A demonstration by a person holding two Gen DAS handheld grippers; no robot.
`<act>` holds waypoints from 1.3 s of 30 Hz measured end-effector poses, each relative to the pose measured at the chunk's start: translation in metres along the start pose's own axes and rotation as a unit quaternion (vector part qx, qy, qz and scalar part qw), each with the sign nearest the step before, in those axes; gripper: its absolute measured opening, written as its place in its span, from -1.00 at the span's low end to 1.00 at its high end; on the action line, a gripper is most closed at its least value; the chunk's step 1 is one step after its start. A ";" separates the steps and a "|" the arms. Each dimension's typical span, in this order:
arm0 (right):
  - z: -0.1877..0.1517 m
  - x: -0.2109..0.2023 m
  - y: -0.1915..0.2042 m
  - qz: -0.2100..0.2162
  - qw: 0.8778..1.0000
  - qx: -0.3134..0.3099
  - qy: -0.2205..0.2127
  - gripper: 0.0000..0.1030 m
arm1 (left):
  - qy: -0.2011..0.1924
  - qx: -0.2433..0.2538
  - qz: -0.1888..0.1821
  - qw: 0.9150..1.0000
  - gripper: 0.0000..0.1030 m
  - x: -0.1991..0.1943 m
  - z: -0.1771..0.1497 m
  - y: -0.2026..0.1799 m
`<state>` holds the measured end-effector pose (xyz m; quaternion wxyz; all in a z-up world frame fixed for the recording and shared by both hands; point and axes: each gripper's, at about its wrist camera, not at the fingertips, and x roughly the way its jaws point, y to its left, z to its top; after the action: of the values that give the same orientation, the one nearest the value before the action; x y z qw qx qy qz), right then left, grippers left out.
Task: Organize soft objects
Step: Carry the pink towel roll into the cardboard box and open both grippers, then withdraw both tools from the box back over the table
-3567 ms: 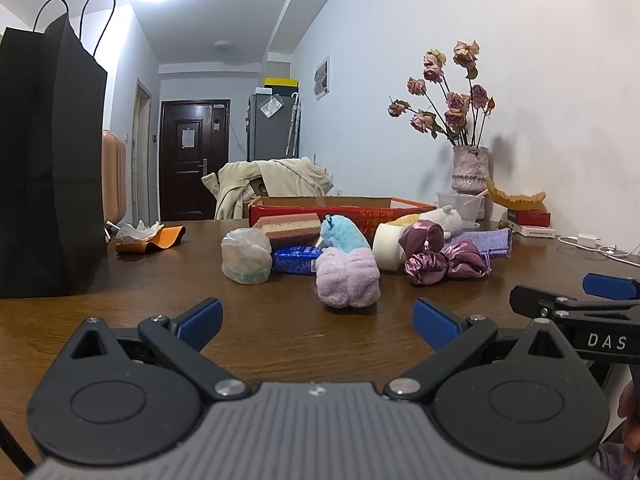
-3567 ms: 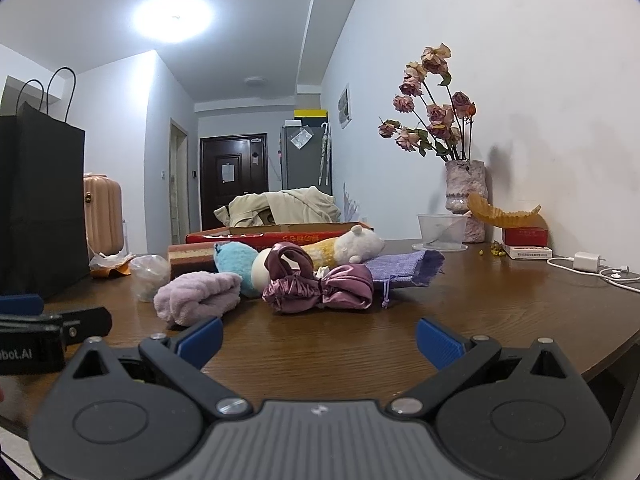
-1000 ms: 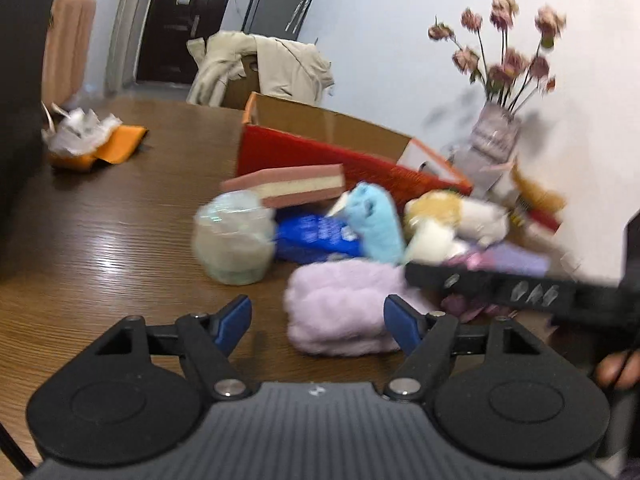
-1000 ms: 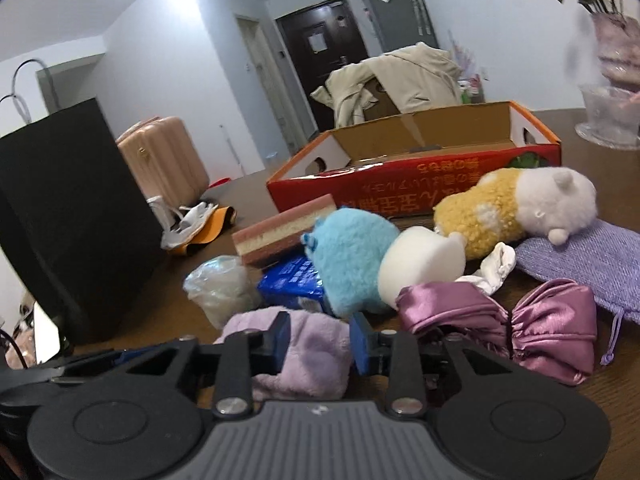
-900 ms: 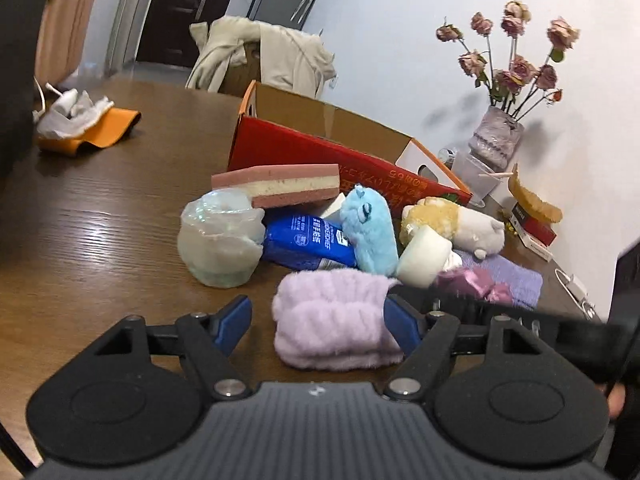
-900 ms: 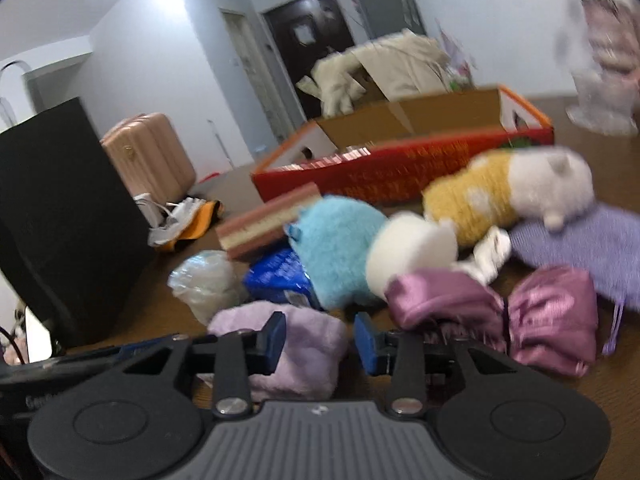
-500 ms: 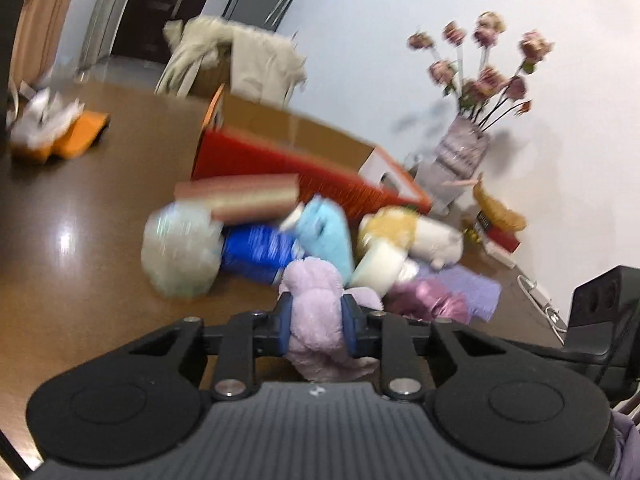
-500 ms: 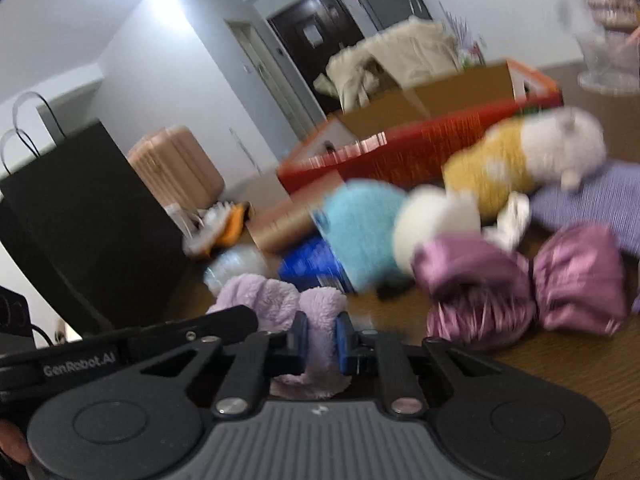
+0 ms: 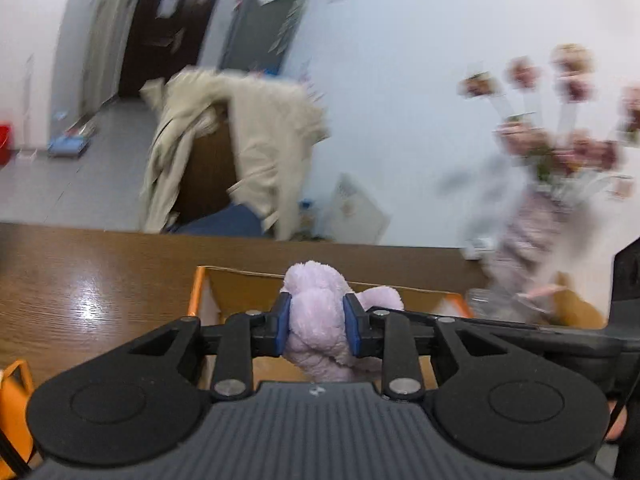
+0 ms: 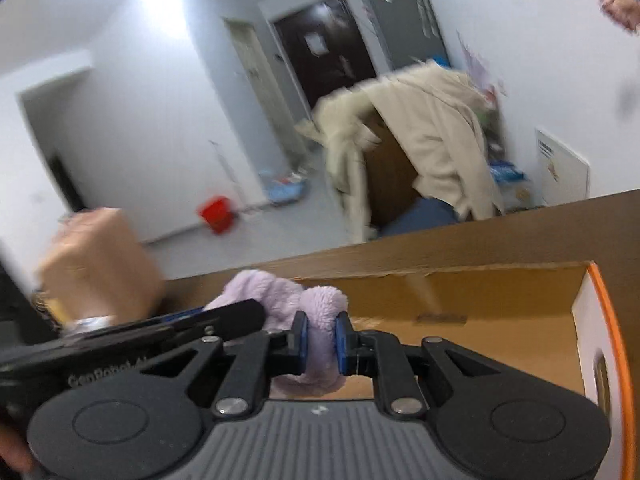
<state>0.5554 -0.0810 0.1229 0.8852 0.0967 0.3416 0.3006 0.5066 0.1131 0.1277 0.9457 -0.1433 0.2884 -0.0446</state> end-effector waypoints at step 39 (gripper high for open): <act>-0.188 -0.288 0.069 -0.105 0.967 -0.132 -0.191 0.87 | -0.226 0.176 0.072 0.955 1.00 -0.291 -0.192 -0.103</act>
<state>0.2304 -0.2045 0.1654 0.9657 -0.0019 0.1316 0.2240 0.1580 0.0163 0.1615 0.9971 0.0405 0.0645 0.0075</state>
